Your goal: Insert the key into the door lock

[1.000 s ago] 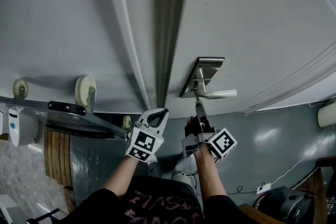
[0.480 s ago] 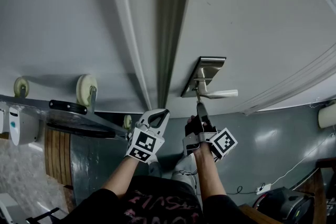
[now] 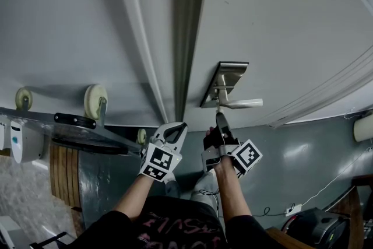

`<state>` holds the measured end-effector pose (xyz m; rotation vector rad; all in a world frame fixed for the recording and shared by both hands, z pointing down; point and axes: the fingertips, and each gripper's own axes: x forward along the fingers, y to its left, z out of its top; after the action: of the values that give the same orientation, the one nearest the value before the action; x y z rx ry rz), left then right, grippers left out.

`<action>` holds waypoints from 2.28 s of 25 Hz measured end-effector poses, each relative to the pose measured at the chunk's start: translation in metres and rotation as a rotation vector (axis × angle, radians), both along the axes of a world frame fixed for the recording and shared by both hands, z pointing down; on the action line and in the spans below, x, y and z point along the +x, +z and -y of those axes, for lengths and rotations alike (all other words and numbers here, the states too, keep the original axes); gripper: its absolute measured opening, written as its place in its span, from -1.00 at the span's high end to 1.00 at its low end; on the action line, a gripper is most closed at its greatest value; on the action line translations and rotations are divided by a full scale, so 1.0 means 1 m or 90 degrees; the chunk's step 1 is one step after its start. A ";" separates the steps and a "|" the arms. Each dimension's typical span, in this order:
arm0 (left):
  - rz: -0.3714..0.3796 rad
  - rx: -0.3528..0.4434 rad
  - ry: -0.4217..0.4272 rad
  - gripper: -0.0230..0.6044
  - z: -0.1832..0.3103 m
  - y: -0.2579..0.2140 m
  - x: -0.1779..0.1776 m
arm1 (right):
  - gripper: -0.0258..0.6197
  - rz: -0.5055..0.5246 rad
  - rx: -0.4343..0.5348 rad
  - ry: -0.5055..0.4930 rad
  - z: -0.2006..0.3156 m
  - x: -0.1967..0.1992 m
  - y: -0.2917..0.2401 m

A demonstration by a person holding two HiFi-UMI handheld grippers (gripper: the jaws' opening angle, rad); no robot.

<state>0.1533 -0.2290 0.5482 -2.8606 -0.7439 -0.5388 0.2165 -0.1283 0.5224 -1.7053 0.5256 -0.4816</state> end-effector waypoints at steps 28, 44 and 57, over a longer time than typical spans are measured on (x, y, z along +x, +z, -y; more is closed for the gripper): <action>0.000 0.001 -0.016 0.89 0.004 -0.003 0.003 | 0.68 0.001 0.016 -0.018 0.008 0.008 0.002; 0.005 -0.008 -0.025 0.89 0.002 0.003 0.002 | 0.68 0.003 0.028 -0.022 0.011 0.013 0.002; 0.006 -0.006 -0.027 0.89 0.004 0.004 0.004 | 0.68 0.000 0.023 -0.029 0.013 0.017 0.003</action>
<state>0.1577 -0.2330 0.5521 -2.8908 -0.6909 -0.5555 0.2339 -0.1408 0.5255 -1.6616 0.5703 -0.5021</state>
